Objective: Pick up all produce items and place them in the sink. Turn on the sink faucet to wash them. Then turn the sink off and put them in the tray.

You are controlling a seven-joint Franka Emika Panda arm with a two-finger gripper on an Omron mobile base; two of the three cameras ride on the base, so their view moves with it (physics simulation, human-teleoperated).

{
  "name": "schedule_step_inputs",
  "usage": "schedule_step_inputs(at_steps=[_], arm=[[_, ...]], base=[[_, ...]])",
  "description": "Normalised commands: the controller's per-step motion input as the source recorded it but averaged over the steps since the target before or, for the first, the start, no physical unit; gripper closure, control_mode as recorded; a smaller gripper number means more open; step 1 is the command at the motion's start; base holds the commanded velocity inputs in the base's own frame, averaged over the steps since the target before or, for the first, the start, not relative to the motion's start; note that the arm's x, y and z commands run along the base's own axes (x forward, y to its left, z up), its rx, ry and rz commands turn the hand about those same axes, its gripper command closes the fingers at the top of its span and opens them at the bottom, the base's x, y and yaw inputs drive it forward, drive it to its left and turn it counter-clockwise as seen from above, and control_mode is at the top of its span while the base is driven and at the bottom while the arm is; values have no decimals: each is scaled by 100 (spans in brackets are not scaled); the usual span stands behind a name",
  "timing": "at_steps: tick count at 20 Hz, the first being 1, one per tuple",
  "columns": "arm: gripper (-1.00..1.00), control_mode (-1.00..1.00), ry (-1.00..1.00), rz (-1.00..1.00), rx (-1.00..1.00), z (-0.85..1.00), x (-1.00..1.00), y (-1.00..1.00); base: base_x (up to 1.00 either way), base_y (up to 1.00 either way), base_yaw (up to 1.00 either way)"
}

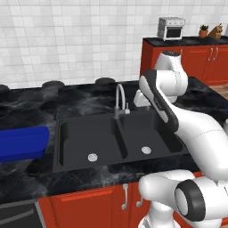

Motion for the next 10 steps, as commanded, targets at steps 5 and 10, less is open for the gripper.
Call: schedule_step_inputs(at_steps=[5,10], arm=[[-100,100,0,0,0,-1,0,1],[-100,100,0,0,0,0,0,0]], base=[[1,10,0],[15,34,-1]])
